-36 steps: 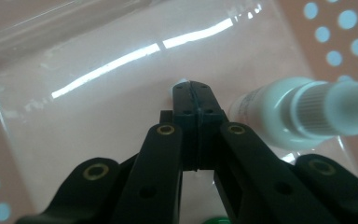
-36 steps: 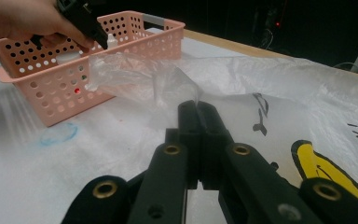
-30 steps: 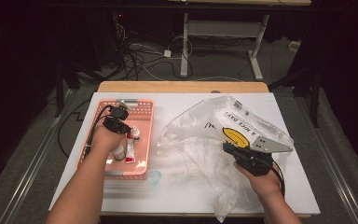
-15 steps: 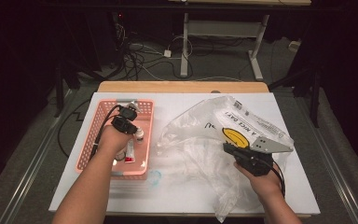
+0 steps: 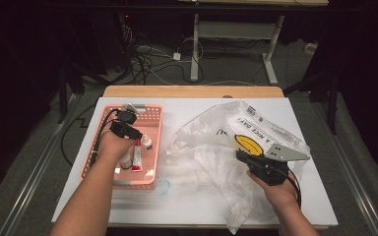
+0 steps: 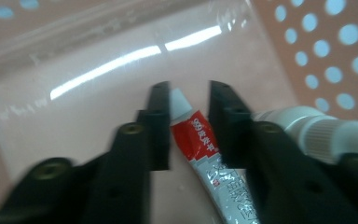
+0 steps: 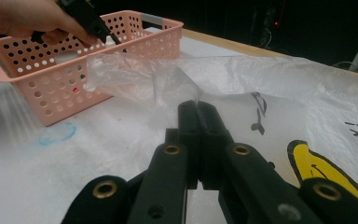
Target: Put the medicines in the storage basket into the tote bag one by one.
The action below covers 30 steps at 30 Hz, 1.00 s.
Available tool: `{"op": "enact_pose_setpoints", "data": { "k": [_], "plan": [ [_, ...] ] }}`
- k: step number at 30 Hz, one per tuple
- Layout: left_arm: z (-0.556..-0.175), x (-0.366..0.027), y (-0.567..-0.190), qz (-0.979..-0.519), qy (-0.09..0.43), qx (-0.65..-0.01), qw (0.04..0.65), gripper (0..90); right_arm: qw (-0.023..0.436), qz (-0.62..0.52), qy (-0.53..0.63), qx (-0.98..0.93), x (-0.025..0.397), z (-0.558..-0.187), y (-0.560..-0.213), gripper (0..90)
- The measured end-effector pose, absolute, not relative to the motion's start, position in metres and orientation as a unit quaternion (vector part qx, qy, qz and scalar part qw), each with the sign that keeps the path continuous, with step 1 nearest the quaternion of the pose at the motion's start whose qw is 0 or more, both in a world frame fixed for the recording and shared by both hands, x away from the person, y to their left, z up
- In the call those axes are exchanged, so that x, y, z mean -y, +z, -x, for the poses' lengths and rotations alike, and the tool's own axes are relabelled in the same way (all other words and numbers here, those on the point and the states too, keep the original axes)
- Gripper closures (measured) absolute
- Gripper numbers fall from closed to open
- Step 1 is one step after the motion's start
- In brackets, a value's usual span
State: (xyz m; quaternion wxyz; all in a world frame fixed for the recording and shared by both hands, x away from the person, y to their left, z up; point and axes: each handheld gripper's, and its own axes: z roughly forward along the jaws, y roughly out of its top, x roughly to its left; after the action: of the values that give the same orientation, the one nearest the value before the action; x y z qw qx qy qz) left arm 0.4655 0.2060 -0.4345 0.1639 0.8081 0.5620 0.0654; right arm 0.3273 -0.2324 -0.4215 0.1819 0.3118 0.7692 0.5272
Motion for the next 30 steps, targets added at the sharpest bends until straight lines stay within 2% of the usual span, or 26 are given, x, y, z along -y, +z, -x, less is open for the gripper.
{"op": "enact_pose_setpoints", "data": {
  "k": [3, 6, 10, 14, 23, 24, 27, 30],
  "plan": [
    [-0.470, -0.204, -0.439, -0.805, 0.039, -0.573, 0.149, 50.3, 0.182, -0.311, 0.527, -0.770, 0.232, -0.327, -0.422, 90.0],
    [-0.472, -0.202, -0.444, -0.803, 0.025, -0.582, 0.126, 50.2, 0.182, -0.311, 0.527, -0.769, 0.233, -0.327, -0.422, 90.0],
    [-0.474, -0.204, -0.450, -0.802, 0.003, -0.587, 0.110, 53.2, 0.182, -0.313, 0.527, -0.769, 0.234, -0.328, -0.422, 90.0],
    [-0.475, -0.205, -0.451, -0.805, 0.006, -0.583, 0.110, 59.7, 0.182, -0.314, 0.527, -0.768, 0.234, -0.328, -0.422, 90.0],
    [-0.476, -0.209, -0.453, -0.802, 0.031, -0.583, 0.126, 60.0, 0.182, -0.314, 0.526, -0.769, 0.234, -0.328, -0.423, 90.0],
    [-0.475, -0.208, -0.452, -0.804, 0.031, -0.581, 0.124, 59.3, 0.182, -0.314, 0.526, -0.769, 0.234, -0.328, -0.423, 90.0],
    [-0.473, -0.207, -0.450, -0.801, 0.028, -0.585, 0.120, 48.6, 0.183, -0.314, 0.526, -0.769, 0.234, -0.327, -0.423, 90.0],
    [-0.471, -0.208, -0.449, -0.801, 0.021, -0.587, 0.112, 48.0, 0.184, -0.314, 0.526, -0.769, 0.234, -0.326, -0.422, 90.0]
  ]
}}
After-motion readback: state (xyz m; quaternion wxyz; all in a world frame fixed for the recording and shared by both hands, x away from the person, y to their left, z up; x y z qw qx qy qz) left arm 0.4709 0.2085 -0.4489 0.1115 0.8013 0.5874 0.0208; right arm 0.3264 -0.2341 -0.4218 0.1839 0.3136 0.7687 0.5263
